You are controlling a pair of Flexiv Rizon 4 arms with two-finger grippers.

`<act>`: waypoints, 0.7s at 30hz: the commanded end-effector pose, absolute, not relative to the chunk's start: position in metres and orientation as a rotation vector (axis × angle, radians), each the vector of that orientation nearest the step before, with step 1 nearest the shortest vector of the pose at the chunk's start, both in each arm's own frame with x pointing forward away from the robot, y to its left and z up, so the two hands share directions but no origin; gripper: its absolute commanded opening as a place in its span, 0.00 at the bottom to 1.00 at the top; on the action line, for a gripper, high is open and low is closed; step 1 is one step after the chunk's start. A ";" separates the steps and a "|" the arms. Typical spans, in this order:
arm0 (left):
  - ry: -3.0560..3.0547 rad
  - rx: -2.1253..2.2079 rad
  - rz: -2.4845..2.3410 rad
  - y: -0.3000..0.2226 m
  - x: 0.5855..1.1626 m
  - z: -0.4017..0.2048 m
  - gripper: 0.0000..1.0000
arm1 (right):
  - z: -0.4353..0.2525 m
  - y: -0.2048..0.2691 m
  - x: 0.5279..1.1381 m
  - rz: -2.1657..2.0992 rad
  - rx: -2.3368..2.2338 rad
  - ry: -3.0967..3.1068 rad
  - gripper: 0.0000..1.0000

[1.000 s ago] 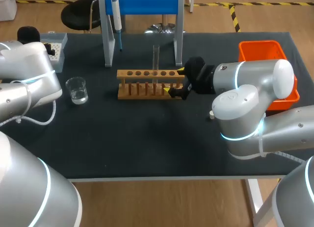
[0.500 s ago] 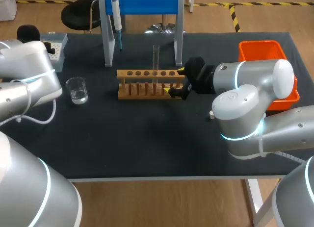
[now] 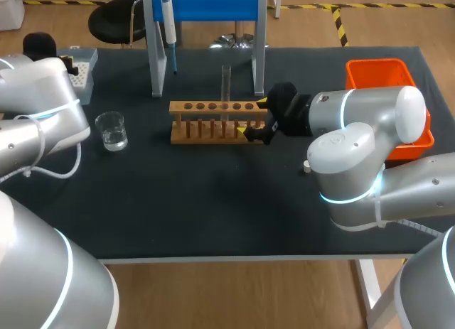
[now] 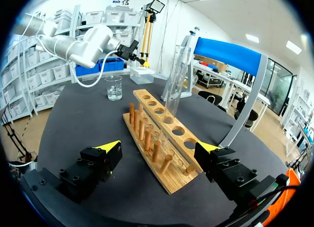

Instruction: Invert the test tube, pick up the pipette, mount the tip to pipette, aspirate from beaker and dispense into the tube, eject the tip, return the pipette, and cap with the stopper.

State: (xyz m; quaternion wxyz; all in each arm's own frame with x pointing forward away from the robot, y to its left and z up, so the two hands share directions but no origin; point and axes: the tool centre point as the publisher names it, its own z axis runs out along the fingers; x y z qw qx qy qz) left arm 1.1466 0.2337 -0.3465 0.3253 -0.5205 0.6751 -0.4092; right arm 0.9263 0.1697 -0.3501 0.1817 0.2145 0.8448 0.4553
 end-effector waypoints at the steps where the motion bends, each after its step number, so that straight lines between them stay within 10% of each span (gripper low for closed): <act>1: 1.757 -1.359 -1.072 0.233 1.145 -0.346 0.00 | -0.348 0.169 0.926 1.279 0.607 2.392 1.00; 21: 1.733 -1.326 -1.060 0.231 1.143 -0.330 0.00 | -0.348 0.169 0.926 1.279 0.607 2.392 1.00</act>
